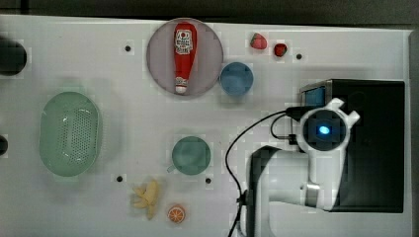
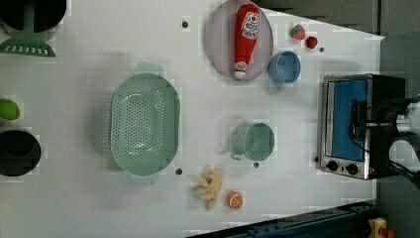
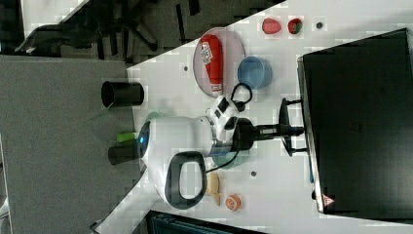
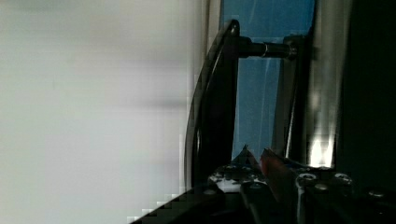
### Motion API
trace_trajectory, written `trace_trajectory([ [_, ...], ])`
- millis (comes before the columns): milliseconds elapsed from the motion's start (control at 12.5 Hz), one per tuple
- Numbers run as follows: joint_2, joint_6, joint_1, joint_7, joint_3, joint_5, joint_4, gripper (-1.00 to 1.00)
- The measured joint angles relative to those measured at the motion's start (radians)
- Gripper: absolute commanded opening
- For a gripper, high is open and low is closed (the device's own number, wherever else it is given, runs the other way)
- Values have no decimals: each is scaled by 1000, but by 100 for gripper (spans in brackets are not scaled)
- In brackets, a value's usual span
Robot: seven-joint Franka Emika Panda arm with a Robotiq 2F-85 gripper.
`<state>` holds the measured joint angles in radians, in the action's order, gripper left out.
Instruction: Flap open oven.
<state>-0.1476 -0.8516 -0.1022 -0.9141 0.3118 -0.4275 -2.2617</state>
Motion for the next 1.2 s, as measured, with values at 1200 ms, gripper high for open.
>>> trace_trajectory([
  [1200,-407,103,242,845,-189,-461,47,-65],
])
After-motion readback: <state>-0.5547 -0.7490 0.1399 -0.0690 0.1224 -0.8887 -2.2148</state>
